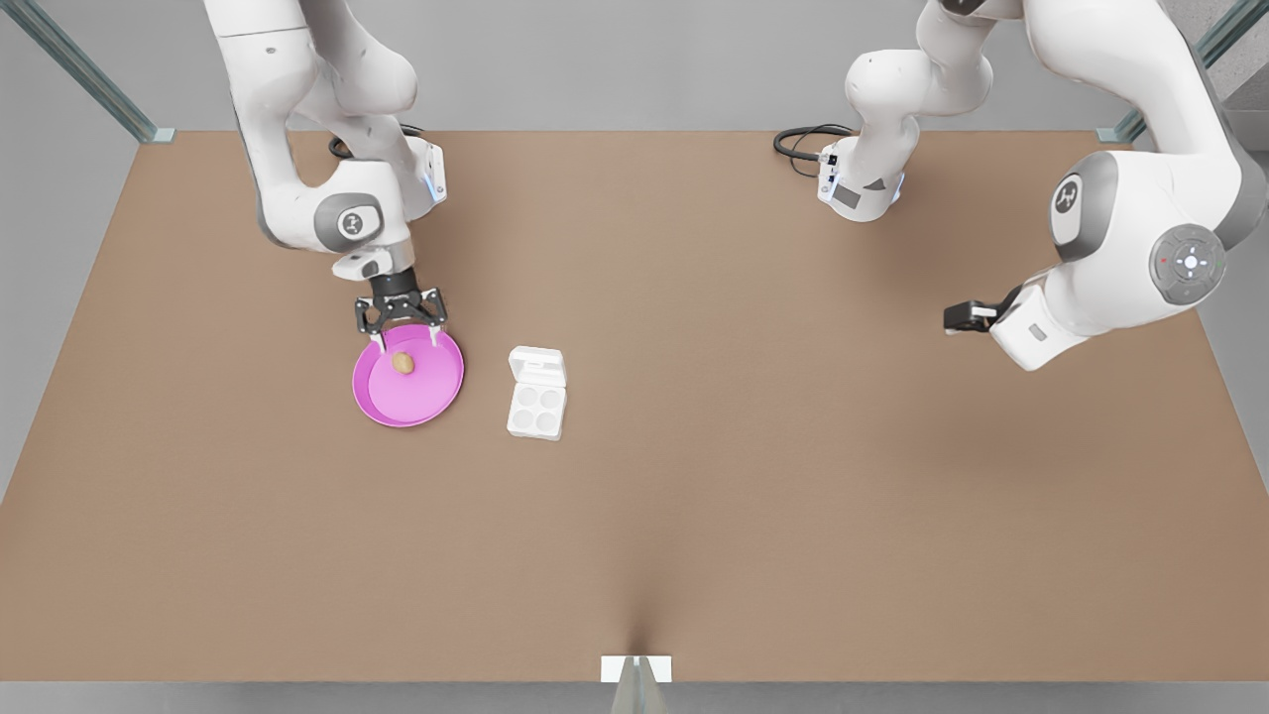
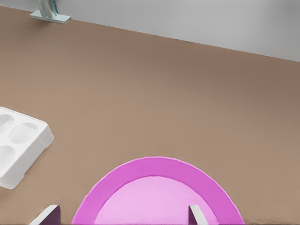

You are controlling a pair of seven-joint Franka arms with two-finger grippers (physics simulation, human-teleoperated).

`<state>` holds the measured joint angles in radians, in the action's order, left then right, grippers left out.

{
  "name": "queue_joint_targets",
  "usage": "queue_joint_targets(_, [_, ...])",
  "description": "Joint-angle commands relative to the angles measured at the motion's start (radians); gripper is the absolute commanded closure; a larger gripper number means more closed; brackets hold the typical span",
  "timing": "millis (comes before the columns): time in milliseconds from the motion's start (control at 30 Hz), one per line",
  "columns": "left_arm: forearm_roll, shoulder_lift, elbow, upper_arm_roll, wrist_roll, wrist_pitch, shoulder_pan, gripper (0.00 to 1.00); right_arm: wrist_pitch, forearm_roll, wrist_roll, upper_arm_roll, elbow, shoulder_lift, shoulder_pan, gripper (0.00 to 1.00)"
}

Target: Pack egg into the box and close the box lid

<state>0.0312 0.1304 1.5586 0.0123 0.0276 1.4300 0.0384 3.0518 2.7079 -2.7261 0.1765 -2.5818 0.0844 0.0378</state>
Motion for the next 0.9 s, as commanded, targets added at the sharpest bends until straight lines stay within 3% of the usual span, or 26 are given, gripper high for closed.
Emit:
queue_joint_targets(0, [0.001,0.0,0.0,0.0,0.0,0.0,-0.002,0.0,-0.004,0.032,-0.078,0.0,0.0,0.0,-0.013,0.0])
queue_joint_targets(100, [0.001,-0.002,-0.002,0.002,0.0,-0.005,-0.002,0.0,-0.041,0.17,-0.253,0.0,-0.009,-0.006,-0.009,0.0])
queue_joint_targets(200, [0.003,0.0,-0.002,0.002,0.0,-0.008,-0.002,0.0,-0.307,0.322,-0.549,0.028,-0.127,-0.028,-0.016,0.0])
queue_joint_targets(300, [0.003,0.0,-0.002,0.002,0.0,-0.016,-0.002,0.0,-0.435,0.501,-0.77,0.026,-0.149,-0.08,-0.021,0.0])
queue_joint_targets(467, [0.003,0.0,-0.002,0.012,-0.005,-0.02,-0.002,0.0,-0.442,1.005,-1.167,0.024,-0.132,-0.133,0.062,0.0])
queue_joint_targets(567, [0.003,0.0,-0.002,0.014,-0.011,-0.02,-0.002,0.0,-0.462,1.19,-1.262,0.024,-0.118,-0.17,0.097,0.01])
queue_joint_targets(700, [0.003,-0.002,-0.005,0.018,-0.012,-0.02,-0.002,0.0,-0.493,1.23,-1.379,0.072,-0.087,-0.192,0.109,0.0])
queue_joint_targets(800, [0.003,-0.002,-0.005,0.018,-0.014,-0.02,-0.002,0.0,-0.185,1.164,-1.558,0.216,0.014,-0.153,0.103,0.0])
queue_joint_targets(867, [0.003,0.0,-0.005,0.018,-0.014,-0.02,-0.002,0.0,-0.166,1.113,-1.624,0.216,0.04,-0.147,0.063,0.0])
